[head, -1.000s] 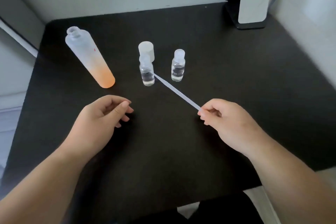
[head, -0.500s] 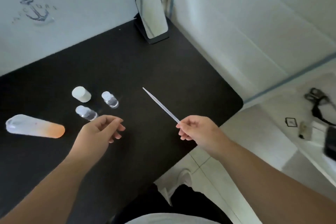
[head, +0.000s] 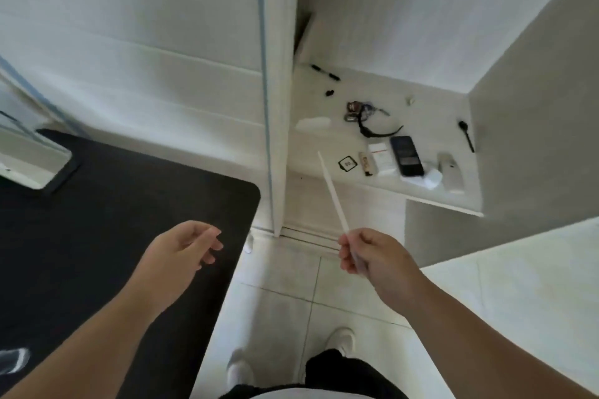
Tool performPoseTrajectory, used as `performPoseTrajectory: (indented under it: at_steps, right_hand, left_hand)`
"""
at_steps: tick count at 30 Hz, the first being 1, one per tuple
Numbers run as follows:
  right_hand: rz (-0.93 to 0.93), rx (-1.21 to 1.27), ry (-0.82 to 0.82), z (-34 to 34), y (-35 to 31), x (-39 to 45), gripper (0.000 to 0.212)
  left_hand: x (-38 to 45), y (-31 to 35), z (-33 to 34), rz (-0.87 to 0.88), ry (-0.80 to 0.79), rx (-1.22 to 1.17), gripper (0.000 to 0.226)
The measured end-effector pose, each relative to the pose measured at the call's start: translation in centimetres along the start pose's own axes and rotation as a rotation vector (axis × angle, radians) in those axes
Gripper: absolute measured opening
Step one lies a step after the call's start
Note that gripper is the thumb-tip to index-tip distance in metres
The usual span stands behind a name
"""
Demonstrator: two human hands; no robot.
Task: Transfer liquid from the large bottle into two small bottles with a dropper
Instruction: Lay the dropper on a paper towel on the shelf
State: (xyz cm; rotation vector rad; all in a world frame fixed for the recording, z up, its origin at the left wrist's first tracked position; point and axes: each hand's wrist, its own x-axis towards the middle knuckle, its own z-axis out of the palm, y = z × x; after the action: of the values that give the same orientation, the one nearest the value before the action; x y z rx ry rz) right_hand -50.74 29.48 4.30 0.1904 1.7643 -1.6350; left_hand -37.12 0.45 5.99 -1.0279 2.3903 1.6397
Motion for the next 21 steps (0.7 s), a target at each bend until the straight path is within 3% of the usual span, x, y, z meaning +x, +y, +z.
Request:
performPoseTrajectory:
  at_steps: [4, 11, 21]
  right_hand:
    - [-0.006, 0.198, 0.043, -7.4, -0.9, -1.1, 0.019]
    - [-0.001, 0.350, 0.205, -18.7, -0.4, -4.7, 0.020]
    - [0.020, 0.467, 0.577, -26.0, 3.8, -9.7, 0.020]
  left_hand:
    - [2.2, 5.2, 6.9, 0.070, -0.038, -0.033, 0.024]
    - [5.2, 13.5, 18.1, 0.199, -0.268, 0.065, 0.027]
    - [9.5, 21.3, 32.8, 0.388, -0.711, 0.310, 0.026]
